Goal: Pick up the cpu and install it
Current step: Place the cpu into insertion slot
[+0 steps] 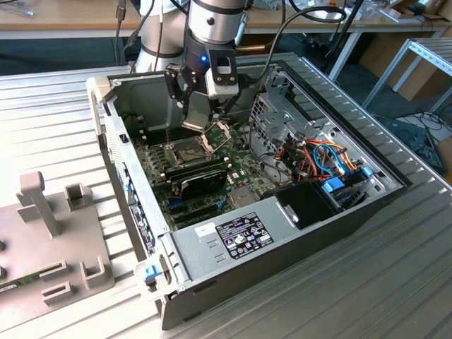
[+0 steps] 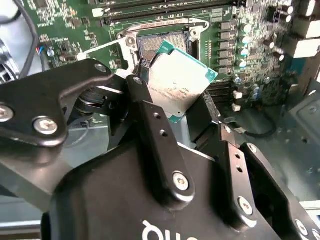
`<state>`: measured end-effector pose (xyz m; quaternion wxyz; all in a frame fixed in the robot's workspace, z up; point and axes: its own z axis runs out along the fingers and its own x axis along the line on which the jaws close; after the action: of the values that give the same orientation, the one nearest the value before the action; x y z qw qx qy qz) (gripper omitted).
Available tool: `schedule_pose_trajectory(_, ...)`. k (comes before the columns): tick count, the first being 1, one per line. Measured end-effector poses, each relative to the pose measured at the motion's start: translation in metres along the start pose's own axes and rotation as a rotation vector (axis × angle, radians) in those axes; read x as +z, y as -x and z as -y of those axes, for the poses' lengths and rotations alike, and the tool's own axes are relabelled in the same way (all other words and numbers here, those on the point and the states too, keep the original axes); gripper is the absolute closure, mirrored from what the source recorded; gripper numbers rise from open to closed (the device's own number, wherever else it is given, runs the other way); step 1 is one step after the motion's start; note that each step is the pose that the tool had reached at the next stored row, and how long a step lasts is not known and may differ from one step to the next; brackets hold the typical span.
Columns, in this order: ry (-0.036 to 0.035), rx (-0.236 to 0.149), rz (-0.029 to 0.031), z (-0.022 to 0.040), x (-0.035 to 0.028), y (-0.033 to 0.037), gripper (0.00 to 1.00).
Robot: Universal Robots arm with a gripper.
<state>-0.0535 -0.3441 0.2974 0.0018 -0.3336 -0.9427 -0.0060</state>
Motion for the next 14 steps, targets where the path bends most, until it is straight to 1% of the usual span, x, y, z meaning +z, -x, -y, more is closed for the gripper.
schedule_pose_trajectory(1, 0.0003, 0.047, 0.0005, 0.0000, 0.0001, 0.0000, 0.45)
schedule_pose_trajectory(2, 0.0006, 0.084, 0.0009, 0.0000, 0.0001, 0.0000, 0.45)
schedule_pose_trajectory(10, 0.0016, 0.224, 0.0023, 0.0000, 0.0004, 0.0000, 0.45)
schedule_pose_trajectory(11, 0.0019, 0.250, 0.0025, 0.0000, 0.0005, 0.0000, 0.45)
schedule_pose_trajectory(13, 0.0021, 0.287, 0.0029, 0.0000, 0.0005, 0.0000, 0.45)
schedule_pose_trajectory(14, 0.0024, 0.315, 0.0032, 0.0000, 0.0006, 0.0000, 0.45)
